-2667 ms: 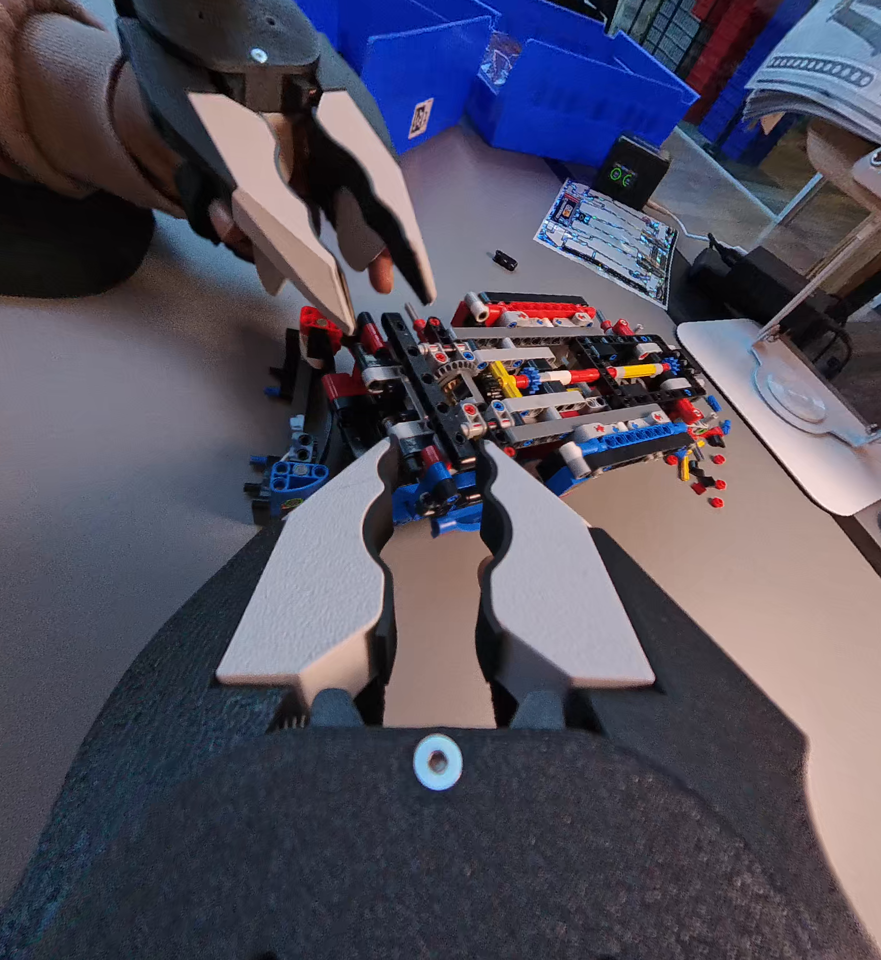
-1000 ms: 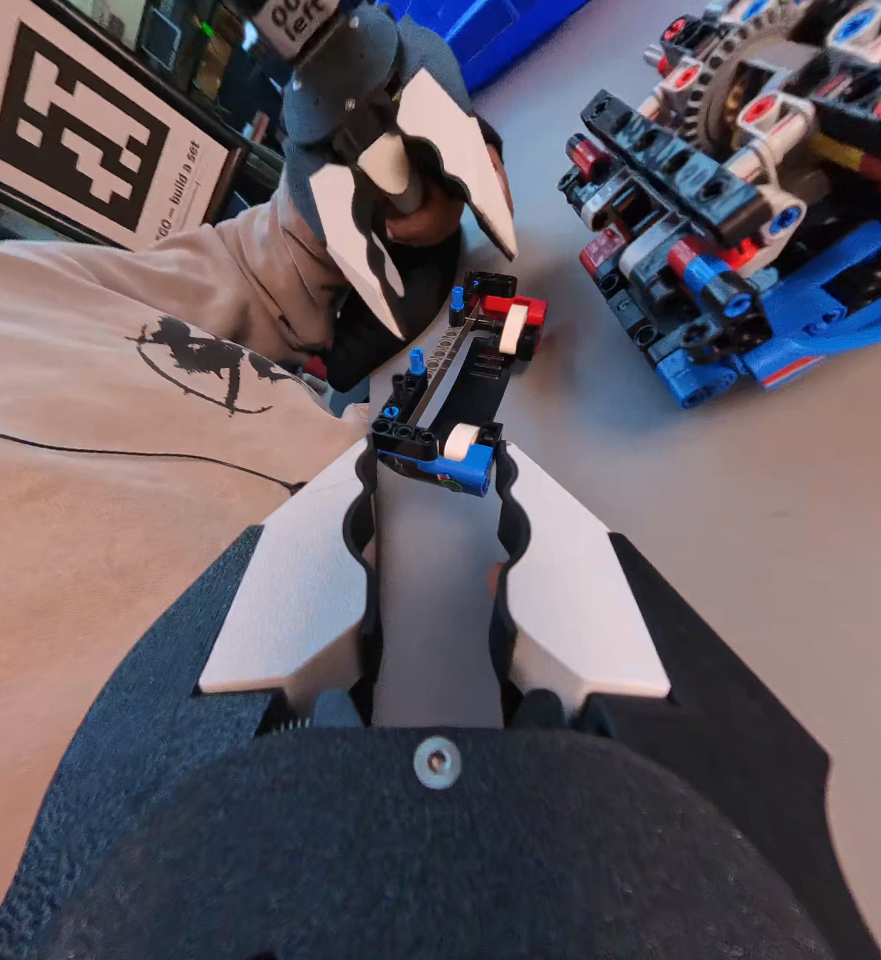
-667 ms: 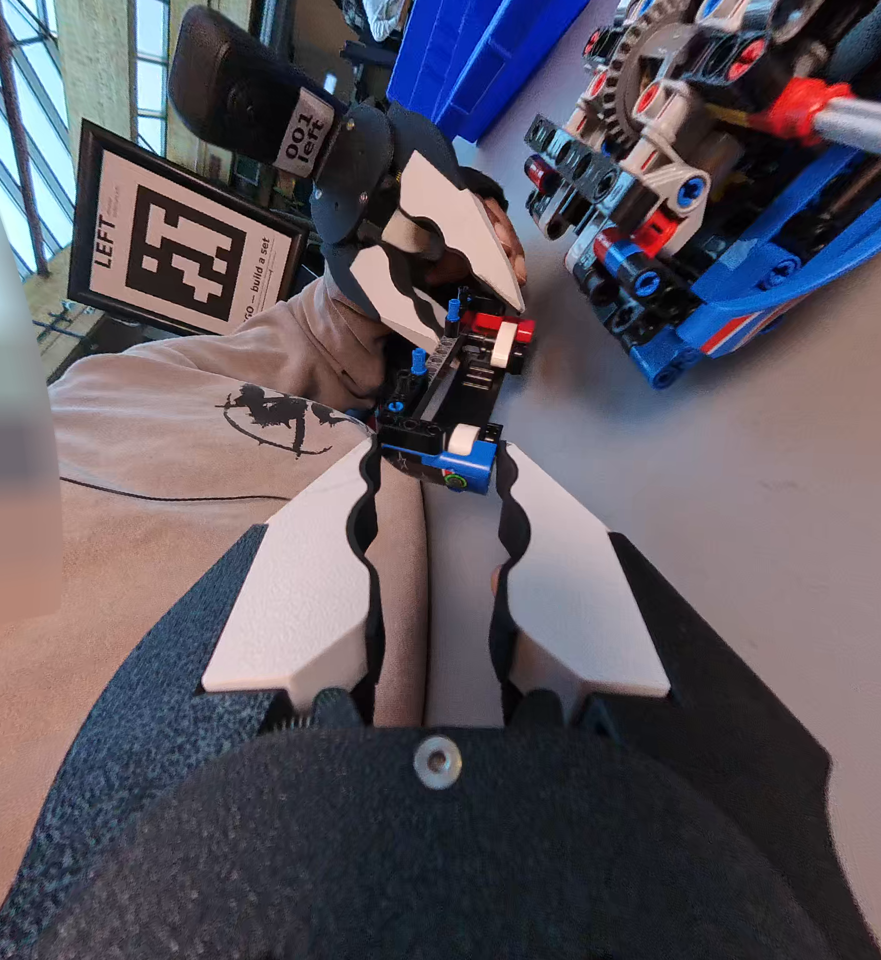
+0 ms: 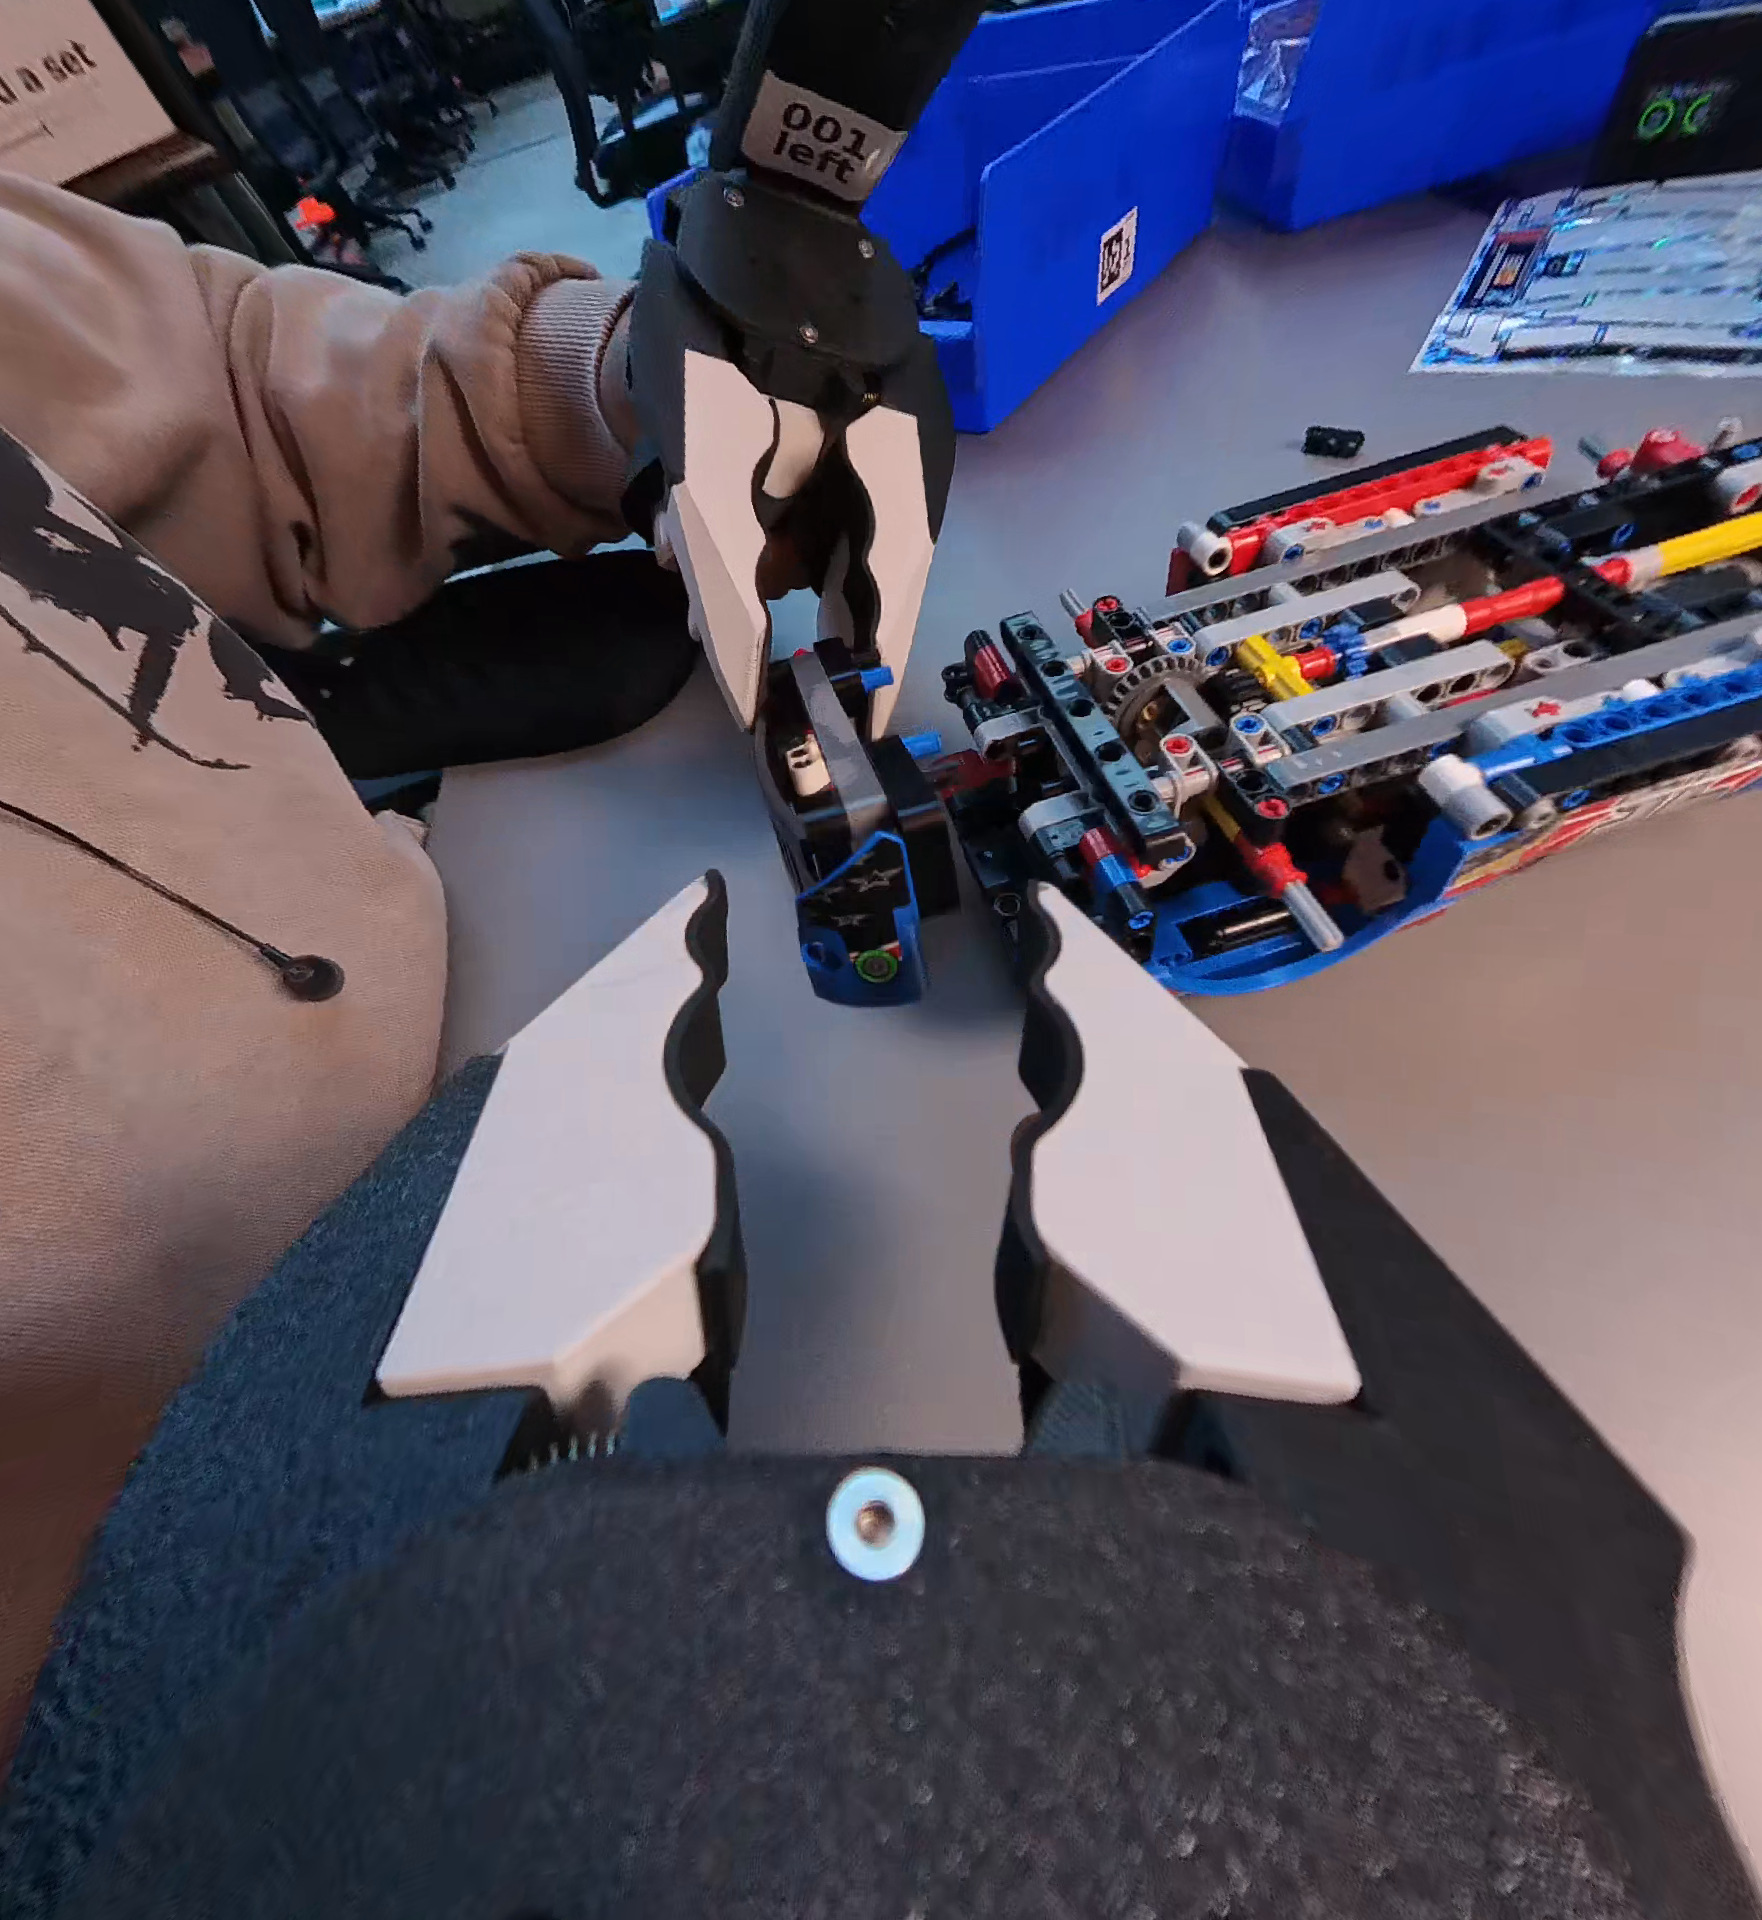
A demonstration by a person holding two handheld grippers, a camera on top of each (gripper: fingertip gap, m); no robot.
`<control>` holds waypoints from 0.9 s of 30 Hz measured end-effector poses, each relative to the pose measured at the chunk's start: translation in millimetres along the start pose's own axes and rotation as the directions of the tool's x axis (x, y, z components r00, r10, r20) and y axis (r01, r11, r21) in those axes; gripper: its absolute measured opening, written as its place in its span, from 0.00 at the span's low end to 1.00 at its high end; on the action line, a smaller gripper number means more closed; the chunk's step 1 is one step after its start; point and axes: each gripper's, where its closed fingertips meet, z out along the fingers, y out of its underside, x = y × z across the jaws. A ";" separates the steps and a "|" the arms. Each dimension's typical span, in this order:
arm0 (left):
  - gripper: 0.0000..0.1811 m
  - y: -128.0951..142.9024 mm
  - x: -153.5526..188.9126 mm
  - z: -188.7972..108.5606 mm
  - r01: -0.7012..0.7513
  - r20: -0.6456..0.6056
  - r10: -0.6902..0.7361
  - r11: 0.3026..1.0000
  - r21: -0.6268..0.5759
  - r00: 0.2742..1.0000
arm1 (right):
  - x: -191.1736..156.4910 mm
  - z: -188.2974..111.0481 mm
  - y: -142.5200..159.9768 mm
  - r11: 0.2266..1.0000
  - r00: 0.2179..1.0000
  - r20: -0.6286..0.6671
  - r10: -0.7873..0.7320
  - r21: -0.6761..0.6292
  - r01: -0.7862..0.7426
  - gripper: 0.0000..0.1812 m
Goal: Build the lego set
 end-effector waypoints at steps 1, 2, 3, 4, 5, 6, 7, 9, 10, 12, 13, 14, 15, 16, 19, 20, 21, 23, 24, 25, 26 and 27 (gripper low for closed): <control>0.16 -0.2 0.2 1.9 -0.001 -0.004 0.001 1.000 -0.004 1.000 | 0.9 1.2 -0.3 1.000 0.999 -0.020 -0.031 -0.005 0.031 0.29; 0.16 -0.8 0.6 3.9 -0.002 -0.008 0.002 1.000 -0.006 1.000 | 2.7 3.0 1.2 0.998 0.997 -0.041 -0.058 -0.018 0.057 0.28; 0.16 -1.8 1.2 5.7 -0.002 -0.012 0.002 1.000 -0.004 1.000 | 4.1 5.1 4.2 0.996 0.995 -0.056 -0.082 -0.040 0.080 0.26; 0.16 -2.8 1.7 7.3 0.000 -0.015 0.000 1.000 0.000 1.000 | 4.2 6.8 7.1 0.993 0.993 -0.062 -0.102 -0.058 0.099 0.21; 0.15 -3.6 1.8 8.5 0.001 -0.016 -0.001 1.000 0.002 1.000 | 2.5 8.3 9.5 0.992 0.992 -0.054 -0.114 -0.066 0.110 0.18; 0.15 -3.7 1.1 9.0 -0.001 -0.010 0.001 1.000 0.003 1.000 | 3.2 9.0 11.6 0.991 0.992 -0.056 -0.115 -0.073 0.111 0.18; 0.15 -4.1 0.2 8.8 -0.002 -0.002 0.003 1.000 0.010 1.000 | 4.0 9.3 13.1 0.992 0.993 -0.053 -0.104 -0.074 0.100 0.18; 0.15 -7.1 1.9 6.8 0.006 -0.010 -0.006 0.999 0.040 1.000 | 3.4 9.0 12.9 0.997 0.998 -0.030 -0.059 -0.051 0.057 0.17; 0.15 -10.0 2.7 5.1 0.009 -0.012 -0.009 0.998 0.063 1.000 | 3.4 8.5 11.6 0.999 0.999 -0.021 -0.037 -0.032 0.036 0.17; 0.15 -17.1 4.3 0.5 0.001 -0.010 0.001 0.993 0.116 1.000 | 3.8 7.1 8.2 1.000 1.000 -0.002 0.004 0.005 -0.004 0.17; 0.15 -20.3 6.5 -2.0 -0.015 -0.014 0.017 0.990 0.140 1.000 | 3.4 6.4 6.0 0.999 1.000 0.012 0.022 0.025 -0.022 0.17; 0.16 -23.4 10.3 -4.9 -0.037 -0.023 0.041 0.986 0.165 0.999 | 3.0 5.3 3.3 0.998 0.999 0.026 0.035 0.047 -0.036 0.17; 0.18 -26.9 15.2 -8.3 -0.060 -0.037 0.069 0.979 0.195 0.997 | 2.6 3.9 0.1 0.996 0.998 0.040 0.046 0.073 -0.049 0.17; 0.20 -30.7 19.8 -11.9 -0.078 -0.048 0.091 0.970 0.229 0.995 | 2.0 2.4 -3.1 0.993 0.997 0.056 0.058 0.098 -0.063 0.17; 0.27 -38.5 20.9 -20.0 -0.100 -0.025 0.113 0.948 0.304 0.993 | 1.0 -2.2 -11.9 0.978 0.990 0.101 0.096 0.173 -0.113 0.17; 0.28 -38.5 19.1 -20.2 -0.106 -0.010 0.115 0.944 0.311 0.993 | 1.2 -3.3 -14.2 0.974 0.989 0.109 0.102 0.193 -0.122 0.17; 0.29 -37.4 17.5 -19.0 -0.112 0.003 0.117 0.944 0.311 0.993 | 1.9 -4.2 -16.2 0.970 0.988 0.111 0.106 0.208 -0.127 0.17; 0.29 -35.6 15.4 -13.9 -0.133 0.030 0.130 0.943 0.305 0.991 | 4.2 -4.9 -19.8 0.964 0.990 0.099 0.100 0.236 -0.121 0.17; 0.28 -36.0 13.4 -11.6 -0.151 0.056 0.140 0.941 0.304 0.989 | 5.3 -4.4 -20.4 0.963 0.991 0.091 0.099 0.240 -0.118 0.17; 0.26 -37.2 10.8 -10.1 -0.171 0.087 0.151 0.937 0.303 0.985 | 6.2 -3.2 -19.8 0.965 0.993 0.079 0.090 0.238 -0.107 0.17; 0.23 -38.7 8.1 -9.1 -0.188 0.117 0.160 0.935 0.301 0.980 | 7.1 -1.4 -17.5 0.970 0.995 0.064 0.076 0.227 -0.088 0.17; 0.21 -39.9 5.4 -8.9 -0.199 0.141 0.164 0.934 0.298 0.976 | 9.1 0.8 -14.3 0.975 0.997 0.040 0.059 0.210 -0.066 0.17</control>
